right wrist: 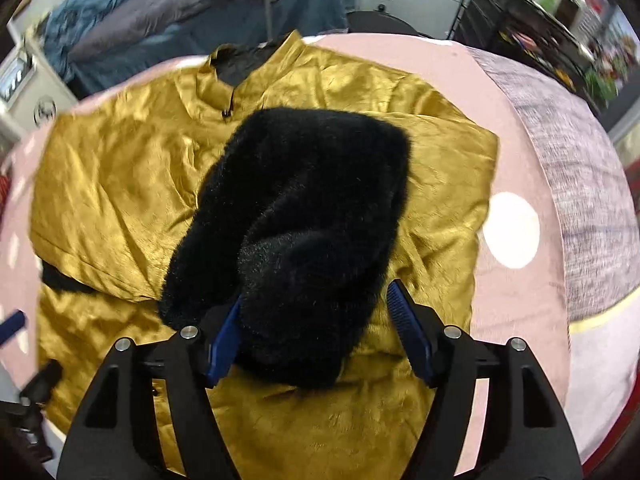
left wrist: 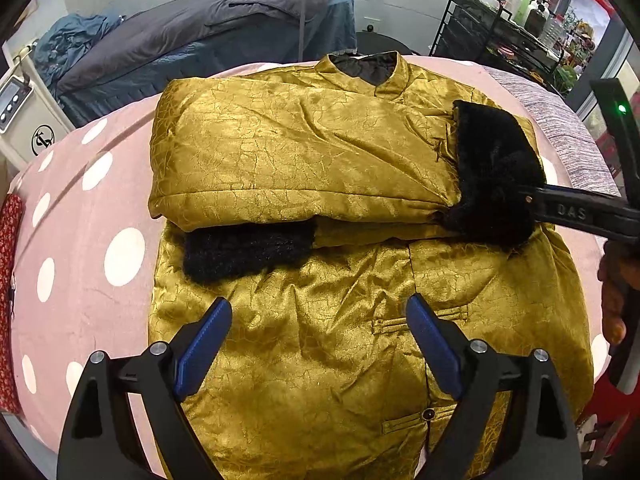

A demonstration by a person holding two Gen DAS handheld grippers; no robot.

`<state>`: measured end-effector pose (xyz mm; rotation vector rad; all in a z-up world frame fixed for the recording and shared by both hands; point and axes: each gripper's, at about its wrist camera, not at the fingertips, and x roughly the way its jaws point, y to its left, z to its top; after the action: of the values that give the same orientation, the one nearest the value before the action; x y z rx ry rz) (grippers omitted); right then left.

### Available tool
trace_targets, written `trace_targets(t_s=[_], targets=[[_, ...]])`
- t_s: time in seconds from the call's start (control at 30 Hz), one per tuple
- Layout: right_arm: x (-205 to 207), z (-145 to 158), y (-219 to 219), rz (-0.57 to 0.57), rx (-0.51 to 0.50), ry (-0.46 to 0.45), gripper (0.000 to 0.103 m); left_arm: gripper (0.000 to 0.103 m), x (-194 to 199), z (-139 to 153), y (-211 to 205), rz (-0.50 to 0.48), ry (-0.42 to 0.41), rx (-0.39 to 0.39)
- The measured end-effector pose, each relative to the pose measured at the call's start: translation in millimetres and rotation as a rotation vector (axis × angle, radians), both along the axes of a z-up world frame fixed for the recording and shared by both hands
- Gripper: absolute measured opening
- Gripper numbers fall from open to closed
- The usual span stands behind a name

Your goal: Fold large clothes

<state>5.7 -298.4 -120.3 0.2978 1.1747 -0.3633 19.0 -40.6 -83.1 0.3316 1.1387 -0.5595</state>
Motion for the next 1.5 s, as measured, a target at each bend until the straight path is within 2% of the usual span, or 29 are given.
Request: trace_targets(t_s=[0.27,0.57,0.73,0.97,1.07,1.2,1.5], targets=[[-47,7,13,-0.006,0.01,0.018,0.071,0.088,-5,-11,21,0.014,0.022,0.035],[-99,-19,27,-0.004,0.03,0.119,0.071,0.089,-4,-29,72,0.102,0.073,0.067],[-116,-20,30,0.012,0.054,0.129,0.071,0.089,12,-28,118,0.222,0.119,0.001],[-134,-8,15,-0.029,0.116,0.097,0.071,0.088,32,-31,163,0.297,0.133,-0.023],[-141,-4,2,-0.074,0.132,0.087,0.071,0.088,36,-37,177,0.31,0.17,-0.042],[-151,-3,-17,-0.16,0.191,0.075,0.071,0.088,33,-47,192,0.303,0.253,-0.114],[-194,-31,-27,-0.261,0.355,0.114,0.071,0.086,15,-80,222,0.296,0.407,-0.177]])
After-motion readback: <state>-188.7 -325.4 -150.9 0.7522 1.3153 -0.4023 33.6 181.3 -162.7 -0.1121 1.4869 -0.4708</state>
